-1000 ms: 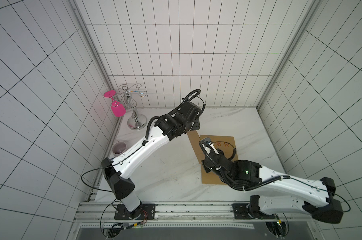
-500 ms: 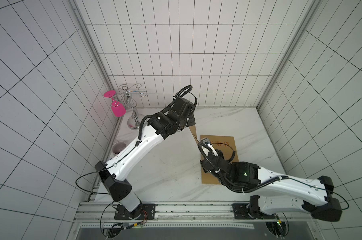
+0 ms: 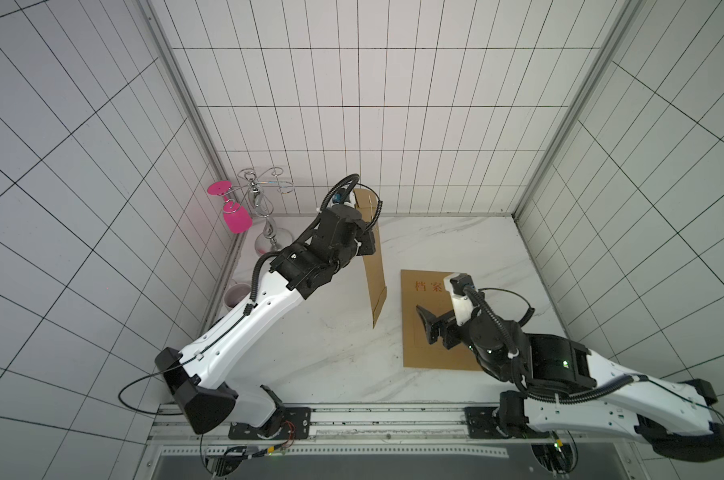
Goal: Open the file bag
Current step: Pick up the file bag from the center of the board.
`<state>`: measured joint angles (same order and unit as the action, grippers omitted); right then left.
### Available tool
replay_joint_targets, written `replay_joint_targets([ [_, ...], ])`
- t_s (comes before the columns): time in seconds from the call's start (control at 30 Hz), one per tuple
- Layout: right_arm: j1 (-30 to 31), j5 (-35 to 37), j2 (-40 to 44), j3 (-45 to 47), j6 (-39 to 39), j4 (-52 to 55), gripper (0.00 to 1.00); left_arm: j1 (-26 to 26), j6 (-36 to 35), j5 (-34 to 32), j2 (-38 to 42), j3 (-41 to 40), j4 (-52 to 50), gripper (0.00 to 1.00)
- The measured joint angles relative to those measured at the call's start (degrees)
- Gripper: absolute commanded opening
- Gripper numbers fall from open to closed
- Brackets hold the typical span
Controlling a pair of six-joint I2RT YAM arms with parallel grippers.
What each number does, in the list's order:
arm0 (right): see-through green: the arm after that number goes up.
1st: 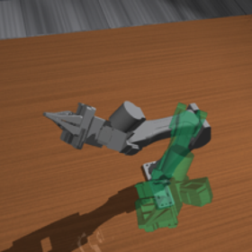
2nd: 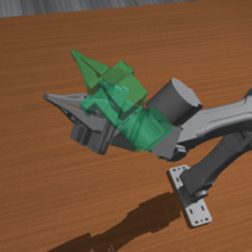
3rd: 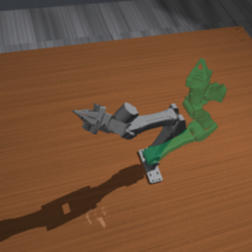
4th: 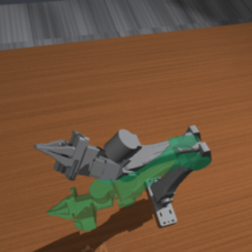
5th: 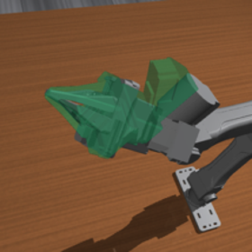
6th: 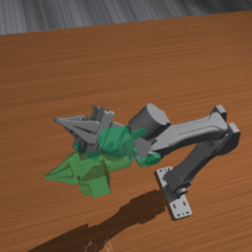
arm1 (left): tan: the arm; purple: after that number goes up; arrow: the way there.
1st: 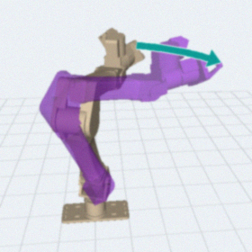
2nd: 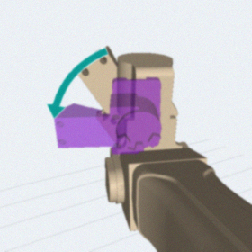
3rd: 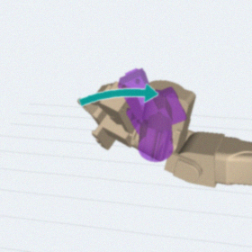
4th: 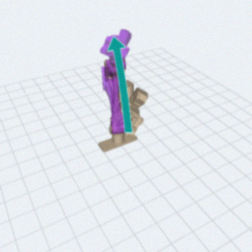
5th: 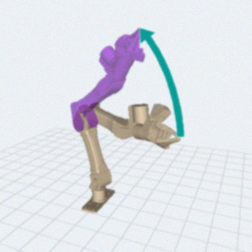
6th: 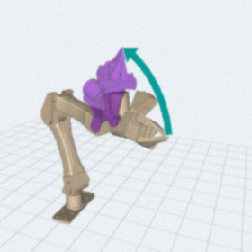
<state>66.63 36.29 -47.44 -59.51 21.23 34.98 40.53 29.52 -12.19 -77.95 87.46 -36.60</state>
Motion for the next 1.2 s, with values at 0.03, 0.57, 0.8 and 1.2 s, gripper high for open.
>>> replay_joint_targets([
  [0.03, -5.16, -4.2, -0.44, -1.16, 0.17, 0.79, 1.0, -0.57, -1.6, 2.58, 2.25, -3.06, 2.54, 0.0],
  [0.57, -51.08, -78.4, -5.88, -3.54, 9.14, -20.68, 0.91, -22.4, 2.91, 53.9, 23.76, -26.91, 40.37, 0.0],
  [0.8, -56.08, -92.96, -9.6, -2.34, 18.64, -34.34, 0.92, -22.64, 20.87, 66.77, 18.38, -30.42, 64.5, 0.0],
  [1.2, -58.77, -103.06, -12.2, -1.53, 32.79, -54.86, 0.75, -22.64, 25.75, 74.53, 17.81, -29.29, 70.77, 0.0],
])
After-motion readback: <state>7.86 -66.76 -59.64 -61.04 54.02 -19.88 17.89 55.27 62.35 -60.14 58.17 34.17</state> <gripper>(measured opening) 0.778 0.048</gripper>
